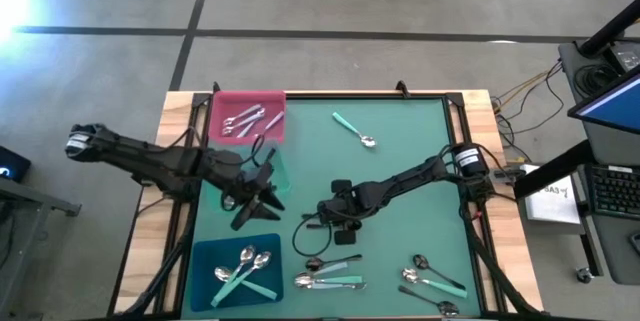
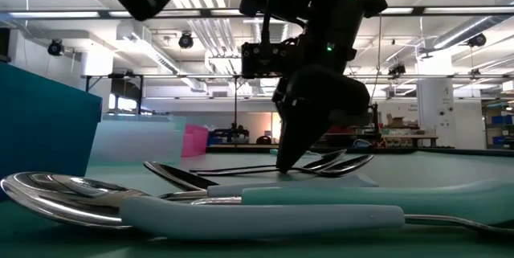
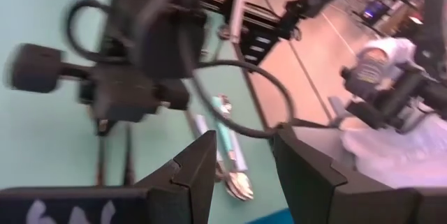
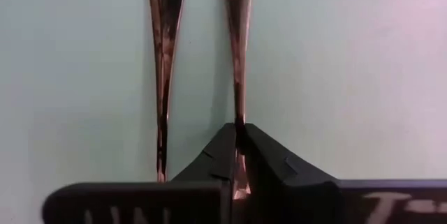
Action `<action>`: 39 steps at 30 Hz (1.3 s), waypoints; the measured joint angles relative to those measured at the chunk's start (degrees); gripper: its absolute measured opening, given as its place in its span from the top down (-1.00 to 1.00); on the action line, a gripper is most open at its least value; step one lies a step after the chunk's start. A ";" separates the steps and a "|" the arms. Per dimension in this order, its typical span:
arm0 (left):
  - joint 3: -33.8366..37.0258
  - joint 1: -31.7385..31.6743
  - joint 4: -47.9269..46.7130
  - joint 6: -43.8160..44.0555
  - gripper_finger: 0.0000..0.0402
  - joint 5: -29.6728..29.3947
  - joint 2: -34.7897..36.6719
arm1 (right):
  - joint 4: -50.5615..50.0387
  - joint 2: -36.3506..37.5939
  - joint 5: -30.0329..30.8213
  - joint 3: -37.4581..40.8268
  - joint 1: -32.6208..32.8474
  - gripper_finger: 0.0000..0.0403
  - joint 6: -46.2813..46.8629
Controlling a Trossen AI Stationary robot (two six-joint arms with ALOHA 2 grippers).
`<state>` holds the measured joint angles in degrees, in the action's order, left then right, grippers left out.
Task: Sort silverware by color (type)
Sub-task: Put the black spoon into the green bin
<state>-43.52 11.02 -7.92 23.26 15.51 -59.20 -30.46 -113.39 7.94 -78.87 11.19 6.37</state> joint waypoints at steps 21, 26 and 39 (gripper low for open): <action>-0.62 6.53 -1.17 -6.91 0.36 -23.99 -10.35 | -5.61 9.09 11.27 0.22 -0.84 0.96 1.25; -0.62 8.49 0.96 -11.02 0.39 -40.51 -10.19 | -5.76 12.74 17.71 0.20 -0.80 0.96 3.53; 15.66 10.21 37.81 -10.10 0.49 -62.96 -9.25 | 10.47 15.79 31.75 0.17 0.41 0.96 -4.92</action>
<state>-27.86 21.23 29.89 13.16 -47.45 -68.45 -20.00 -97.60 39.69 -78.70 11.60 1.45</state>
